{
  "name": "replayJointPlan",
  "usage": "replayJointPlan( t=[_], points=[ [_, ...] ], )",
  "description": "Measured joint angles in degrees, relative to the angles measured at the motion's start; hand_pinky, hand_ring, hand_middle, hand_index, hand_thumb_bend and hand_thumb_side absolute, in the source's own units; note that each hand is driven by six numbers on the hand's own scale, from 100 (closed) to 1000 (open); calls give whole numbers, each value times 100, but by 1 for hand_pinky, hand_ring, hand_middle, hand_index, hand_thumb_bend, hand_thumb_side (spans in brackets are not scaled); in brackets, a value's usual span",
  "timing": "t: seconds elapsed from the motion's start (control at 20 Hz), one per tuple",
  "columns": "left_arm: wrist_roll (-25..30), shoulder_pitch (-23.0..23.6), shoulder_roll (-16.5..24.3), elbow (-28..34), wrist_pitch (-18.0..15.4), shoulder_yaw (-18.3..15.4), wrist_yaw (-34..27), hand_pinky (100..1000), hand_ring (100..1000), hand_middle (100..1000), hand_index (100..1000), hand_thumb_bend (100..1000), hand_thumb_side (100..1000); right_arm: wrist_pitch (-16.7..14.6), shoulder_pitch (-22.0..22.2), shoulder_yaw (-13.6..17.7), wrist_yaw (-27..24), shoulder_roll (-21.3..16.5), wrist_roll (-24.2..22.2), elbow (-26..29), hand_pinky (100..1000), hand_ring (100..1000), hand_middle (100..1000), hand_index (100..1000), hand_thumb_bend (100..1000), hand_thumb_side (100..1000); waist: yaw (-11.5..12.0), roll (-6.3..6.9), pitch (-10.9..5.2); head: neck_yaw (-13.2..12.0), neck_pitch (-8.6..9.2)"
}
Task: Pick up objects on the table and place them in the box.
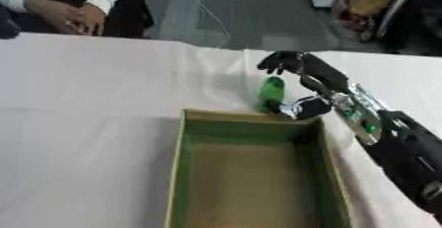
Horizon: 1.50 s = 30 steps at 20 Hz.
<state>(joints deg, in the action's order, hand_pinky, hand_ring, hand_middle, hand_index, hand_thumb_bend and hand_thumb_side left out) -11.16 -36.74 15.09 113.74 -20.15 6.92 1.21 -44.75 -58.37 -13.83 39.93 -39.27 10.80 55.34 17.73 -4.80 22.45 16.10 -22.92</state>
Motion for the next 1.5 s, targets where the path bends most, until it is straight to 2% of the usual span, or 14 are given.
replayJointPlan(
  t=[0.35, 0.7, 1.5],
  points=[
    [36, 31, -37, 0, 35, 33, -8, 644, 627, 779, 818, 325, 653, 4, -10, 30, -54, -51, -47, 21, 538, 636, 734, 847, 380, 756, -22, -18, 17, 4, 4],
    [63, 25, -55, 0, 42, 67, -46, 643, 625, 779, 818, 322, 658, 4, -12, 61, -11, -70, -37, 34, 537, 632, 729, 839, 373, 745, 4, -28, 101, 4, 57],
    [132, 23, -153, 0, 64, 117, -85, 640, 622, 779, 818, 316, 669, -26, -57, 99, 156, -154, 385, 68, 495, 591, 678, 797, 337, 704, -26, -49, 193, 4, 98]
  ],
)
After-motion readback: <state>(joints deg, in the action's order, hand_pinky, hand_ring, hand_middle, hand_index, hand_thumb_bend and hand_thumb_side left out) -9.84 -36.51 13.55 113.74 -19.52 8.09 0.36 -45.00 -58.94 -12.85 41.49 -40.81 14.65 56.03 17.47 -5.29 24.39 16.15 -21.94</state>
